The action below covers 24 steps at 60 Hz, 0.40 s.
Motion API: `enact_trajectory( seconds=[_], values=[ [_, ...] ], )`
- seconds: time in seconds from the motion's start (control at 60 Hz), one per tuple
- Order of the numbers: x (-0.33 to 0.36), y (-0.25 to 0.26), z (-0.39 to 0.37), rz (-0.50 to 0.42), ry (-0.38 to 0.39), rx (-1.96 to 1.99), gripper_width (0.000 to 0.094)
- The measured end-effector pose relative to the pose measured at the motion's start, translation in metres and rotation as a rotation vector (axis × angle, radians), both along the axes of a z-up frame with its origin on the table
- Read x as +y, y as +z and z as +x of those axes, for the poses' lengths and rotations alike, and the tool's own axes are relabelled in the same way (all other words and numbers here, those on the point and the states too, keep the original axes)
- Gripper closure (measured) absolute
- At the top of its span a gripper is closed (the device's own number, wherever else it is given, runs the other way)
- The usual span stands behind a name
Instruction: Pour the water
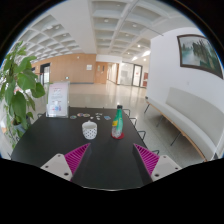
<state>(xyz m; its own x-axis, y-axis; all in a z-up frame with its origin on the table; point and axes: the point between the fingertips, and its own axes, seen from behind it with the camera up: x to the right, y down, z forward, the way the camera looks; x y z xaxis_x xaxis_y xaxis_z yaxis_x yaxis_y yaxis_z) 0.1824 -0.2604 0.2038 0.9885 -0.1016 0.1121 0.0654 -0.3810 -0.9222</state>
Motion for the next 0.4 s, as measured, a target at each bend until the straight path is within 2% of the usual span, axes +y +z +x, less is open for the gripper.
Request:
enact_trajectory(
  seconds=[0.2, 0.4],
  values=[
    [-0.055, 0.003, -0.017, 0.009, -0.004, 0.011, 0.0081],
    [-0.072, 0.005, -0.012, 0.014, -0.031, 0.013, 0.0079]
  ],
)
